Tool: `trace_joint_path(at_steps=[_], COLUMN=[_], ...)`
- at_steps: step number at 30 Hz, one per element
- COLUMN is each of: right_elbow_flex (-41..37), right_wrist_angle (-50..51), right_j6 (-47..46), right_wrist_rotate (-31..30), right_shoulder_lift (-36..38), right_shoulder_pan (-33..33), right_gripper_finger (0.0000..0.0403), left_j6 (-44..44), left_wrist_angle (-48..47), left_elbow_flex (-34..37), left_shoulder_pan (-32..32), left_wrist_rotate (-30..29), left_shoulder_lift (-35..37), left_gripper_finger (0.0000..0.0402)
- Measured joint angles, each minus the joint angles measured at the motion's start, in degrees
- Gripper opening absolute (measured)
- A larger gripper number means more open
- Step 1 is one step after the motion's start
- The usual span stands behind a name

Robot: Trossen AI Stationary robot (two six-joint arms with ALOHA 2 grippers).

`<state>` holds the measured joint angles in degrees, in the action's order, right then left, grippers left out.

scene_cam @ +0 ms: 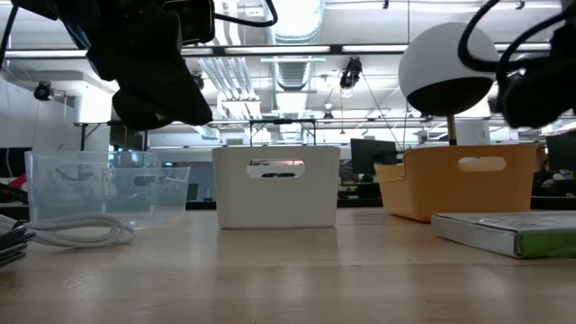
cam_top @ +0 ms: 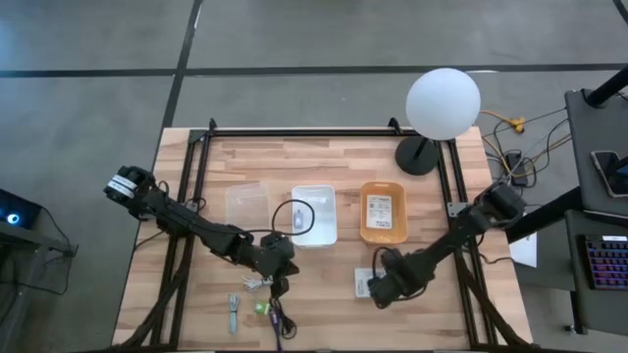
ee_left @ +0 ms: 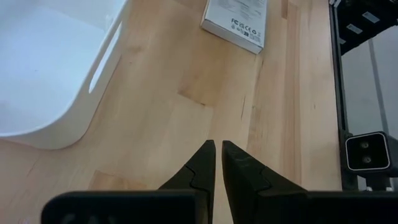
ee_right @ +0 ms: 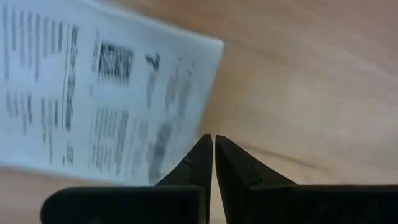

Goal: Pick and place items into bin
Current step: Put the white card reader box into the orange bin

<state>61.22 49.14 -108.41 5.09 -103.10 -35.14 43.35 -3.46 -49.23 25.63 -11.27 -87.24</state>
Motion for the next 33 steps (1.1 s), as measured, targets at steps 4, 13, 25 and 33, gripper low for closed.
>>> trace_joint_path(at_steps=[4, 13, 25, 33], right_elbow_flex=[-0.6, 0.9, 2.2, 4.0], right_wrist_angle=[-7.3, -31.7, -6.1, -14.7], right_j6=[2.0, 16.4, 11.8, 21.2], right_wrist_rotate=[1.6, -8.7, -12.8, -3.7], right_shoulder_lift=[-0.8, -0.1, -0.6, -5.8], right_shoulder_pan=[0.9, 0.1, 2.6, 4.5], right_gripper_finger=[0.0009, 0.0009, 0.0009, 0.0008], left_j6=[0.0, 1.3, 1.9, 5.2], left_wrist_angle=[0.0, 0.0, 0.0, 0.5], left_elbow_flex=[0.0, 0.0, 0.0, 0.0], left_shoulder_pan=[0.0, 0.0, 0.0, 1.0], left_wrist_rotate=[0.0, 0.0, 0.1, 0.4], left_shoulder_lift=[0.0, 0.0, 0.0, 0.0], left_gripper_finger=[0.0012, 0.0012, 0.0012, 0.0012])
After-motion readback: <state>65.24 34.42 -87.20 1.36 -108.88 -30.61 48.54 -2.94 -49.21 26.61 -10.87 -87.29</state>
